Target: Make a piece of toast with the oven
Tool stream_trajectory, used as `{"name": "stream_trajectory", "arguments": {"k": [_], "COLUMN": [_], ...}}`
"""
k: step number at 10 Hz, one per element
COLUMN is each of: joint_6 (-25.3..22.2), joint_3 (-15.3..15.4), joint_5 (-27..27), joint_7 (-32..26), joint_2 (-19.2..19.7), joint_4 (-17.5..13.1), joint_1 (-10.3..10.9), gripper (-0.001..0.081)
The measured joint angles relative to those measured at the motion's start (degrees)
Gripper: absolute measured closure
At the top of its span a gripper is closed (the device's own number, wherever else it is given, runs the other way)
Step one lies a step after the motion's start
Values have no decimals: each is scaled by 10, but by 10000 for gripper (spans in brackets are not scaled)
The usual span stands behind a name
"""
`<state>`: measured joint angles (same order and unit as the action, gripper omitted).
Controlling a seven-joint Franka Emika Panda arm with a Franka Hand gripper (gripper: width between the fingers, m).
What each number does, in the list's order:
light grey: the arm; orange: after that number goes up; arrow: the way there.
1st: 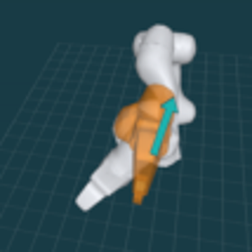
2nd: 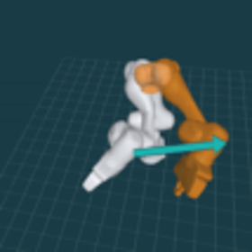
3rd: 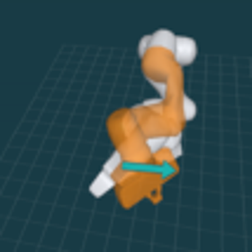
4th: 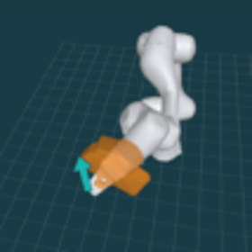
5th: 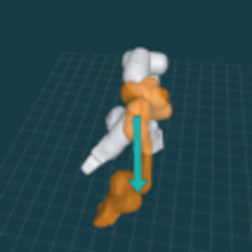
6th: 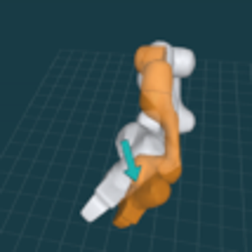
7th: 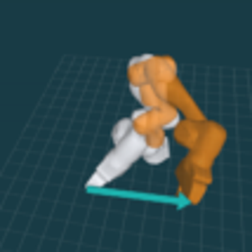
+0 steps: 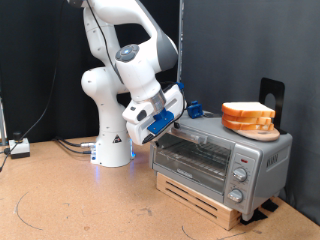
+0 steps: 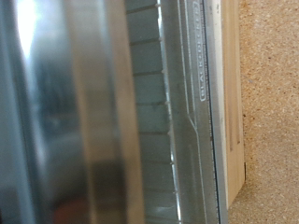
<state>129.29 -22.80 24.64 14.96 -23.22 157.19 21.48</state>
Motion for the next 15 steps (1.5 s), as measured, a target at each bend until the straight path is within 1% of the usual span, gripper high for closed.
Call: {"name": "stream_trajectory", "arguments": {"k": [4,8,12,15], "joint_6": [4,19,36,38], "joint_3": [-9,-15,-29,-41], "joint_5": [-7,-20,-20,-19], "joint_7": [0,0,-10,-23], "joint_2": [19,52,83,98], "joint_4": [-14,-26,-37,-49], "joint_1": [-7,-18,-21,-22], "gripper": [-1,-1,-1,-1]}}
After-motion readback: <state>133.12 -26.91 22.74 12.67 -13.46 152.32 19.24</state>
